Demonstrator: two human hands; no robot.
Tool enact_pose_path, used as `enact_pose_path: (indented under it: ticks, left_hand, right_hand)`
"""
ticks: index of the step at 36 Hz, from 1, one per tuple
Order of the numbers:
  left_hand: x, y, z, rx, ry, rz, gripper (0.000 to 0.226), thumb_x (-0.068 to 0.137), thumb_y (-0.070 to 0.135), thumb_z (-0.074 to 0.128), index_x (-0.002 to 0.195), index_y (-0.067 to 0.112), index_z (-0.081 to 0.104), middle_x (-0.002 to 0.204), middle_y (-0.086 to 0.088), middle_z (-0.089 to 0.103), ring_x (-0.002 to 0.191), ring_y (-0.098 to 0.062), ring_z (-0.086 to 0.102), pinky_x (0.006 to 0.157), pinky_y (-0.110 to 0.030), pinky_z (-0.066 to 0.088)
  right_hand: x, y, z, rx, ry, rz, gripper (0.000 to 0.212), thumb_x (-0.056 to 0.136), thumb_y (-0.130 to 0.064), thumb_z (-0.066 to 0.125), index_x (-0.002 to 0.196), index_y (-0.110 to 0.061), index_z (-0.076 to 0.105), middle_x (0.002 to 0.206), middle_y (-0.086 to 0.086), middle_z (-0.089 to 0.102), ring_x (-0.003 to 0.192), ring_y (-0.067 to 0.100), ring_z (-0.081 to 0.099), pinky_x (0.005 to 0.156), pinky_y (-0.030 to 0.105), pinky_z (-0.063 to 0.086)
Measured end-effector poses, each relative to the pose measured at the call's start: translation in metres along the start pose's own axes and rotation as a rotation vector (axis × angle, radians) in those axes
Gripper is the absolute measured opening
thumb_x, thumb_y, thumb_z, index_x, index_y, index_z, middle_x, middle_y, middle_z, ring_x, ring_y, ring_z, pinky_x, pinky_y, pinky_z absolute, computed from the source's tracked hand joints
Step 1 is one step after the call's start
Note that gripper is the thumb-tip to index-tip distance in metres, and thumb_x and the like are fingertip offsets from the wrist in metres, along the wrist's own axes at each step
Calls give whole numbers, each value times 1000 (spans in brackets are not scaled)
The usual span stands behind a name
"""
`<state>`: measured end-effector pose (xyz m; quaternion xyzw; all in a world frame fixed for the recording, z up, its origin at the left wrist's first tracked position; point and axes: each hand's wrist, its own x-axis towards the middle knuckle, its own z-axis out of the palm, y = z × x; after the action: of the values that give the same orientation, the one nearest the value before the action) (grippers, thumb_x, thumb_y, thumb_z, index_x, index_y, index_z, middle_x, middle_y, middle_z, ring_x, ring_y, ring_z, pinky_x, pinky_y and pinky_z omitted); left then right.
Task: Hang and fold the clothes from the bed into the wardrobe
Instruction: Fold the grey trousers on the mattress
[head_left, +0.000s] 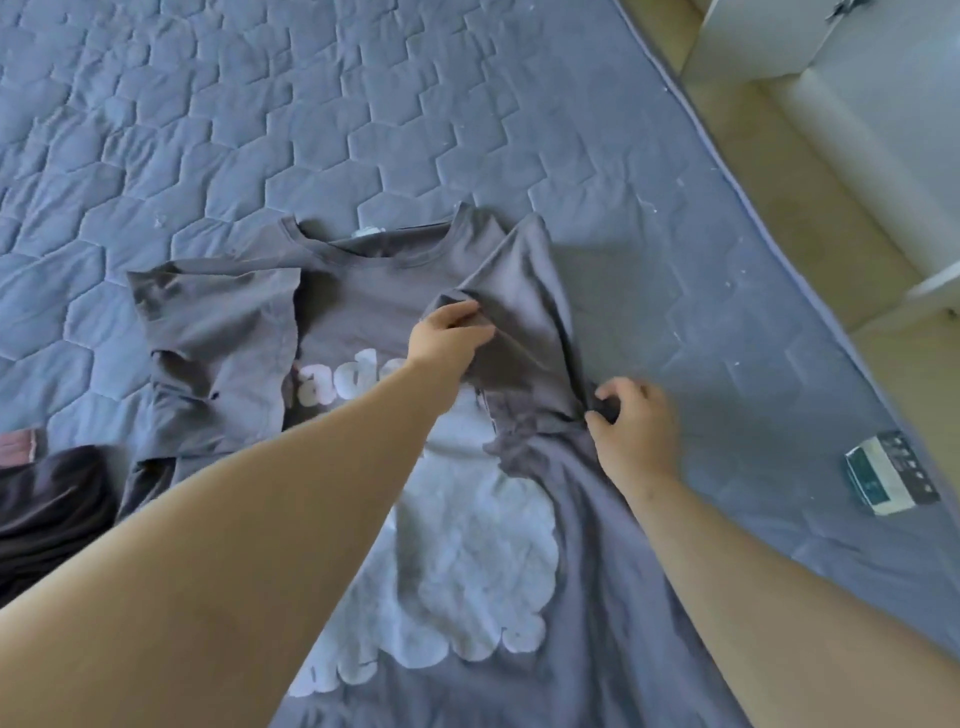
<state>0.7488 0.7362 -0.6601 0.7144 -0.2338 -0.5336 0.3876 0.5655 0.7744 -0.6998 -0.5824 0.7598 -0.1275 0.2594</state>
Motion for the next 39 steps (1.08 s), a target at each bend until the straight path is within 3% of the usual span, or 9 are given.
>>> enact_pose_path:
  ticks: [3, 5, 8, 14, 20, 25, 29, 34, 39]
  left_hand:
    - [11, -3, -1, 703, 131, 67, 38, 88, 15, 53, 125, 25, 57, 125, -5, 49, 115, -27, 45, 100, -33, 39]
    - [12, 0, 3, 937, 331, 150, 33, 90, 18, 47, 122, 21, 52, 134, -6, 37, 125, -29, 32, 103, -39, 26]
    - [20, 16, 20, 828, 459, 357, 33, 87, 14, 46, 120, 16, 47, 136, -5, 37, 127, -26, 31, 100, -37, 24]
    - [56, 51, 59, 933, 150, 302, 69, 87, 56, 51, 142, 21, 28, 148, -5, 26, 135, -27, 28, 107, -42, 24]
    - [72, 70, 70, 742, -51, 490, 15, 92, 27, 55, 88, 13, 59, 81, -5, 52, 83, -21, 49, 57, -25, 30]
    - [81, 67, 70, 924, 48, 477, 44, 94, 18, 45, 137, 25, 43, 142, -5, 41, 130, -26, 36, 101, -31, 29]
    - [58, 51, 66, 1252, 354, 715, 54, 88, 5, 42, 137, 28, 37, 132, -13, 37, 120, -33, 36, 95, -43, 32]
    - [33, 24, 80, 1334, -211, 791, 36, 97, 39, 39, 132, 34, 47, 121, -13, 46, 115, -32, 46, 86, -39, 43]
    - [22, 10, 77, 1553, -267, 505, 46, 99, 48, 19, 136, 34, 42, 133, -9, 42, 125, -32, 35, 97, -43, 34]
  right_hand:
    - [15, 10, 4, 120, 5, 150, 6, 89, -15, 57, 89, -11, 62, 111, 22, 56, 107, 38, 48, 85, 39, 41]
    - [21, 17, 6, 186, -16, 233, 12, 89, -17, 56, 92, -8, 63, 113, 24, 55, 106, 39, 50, 87, 39, 41]
    - [22, 18, 3, 232, -139, 249, 21, 85, -25, 59, 102, -13, 61, 116, 21, 51, 112, 38, 45, 95, 38, 36]
    - [13, 21, -4, 296, -309, 214, 45, 57, -34, 57, 102, -31, 56, 110, 2, 42, 111, 29, 43, 95, 36, 38]
    - [27, 36, 2, 335, -313, 152, 20, 76, -22, 64, 75, -37, 53, 107, 7, 47, 103, 25, 47, 96, 35, 40]
    - [32, 44, 12, 481, -238, 266, 19, 85, -22, 52, 87, -8, 64, 109, 17, 56, 102, 34, 52, 91, 38, 40]
    - [29, 43, 14, 482, -248, 268, 38, 67, -37, 50, 89, -10, 63, 111, 19, 56, 105, 37, 54, 94, 42, 43]
    - [18, 39, 0, 516, -288, 267, 7, 77, -15, 60, 81, -15, 54, 108, 13, 52, 97, 27, 52, 81, 35, 43]
    - [1, 45, -13, 495, -329, 273, 19, 81, -16, 61, 72, -11, 46, 74, 5, 52, 74, 22, 48, 66, 31, 35]
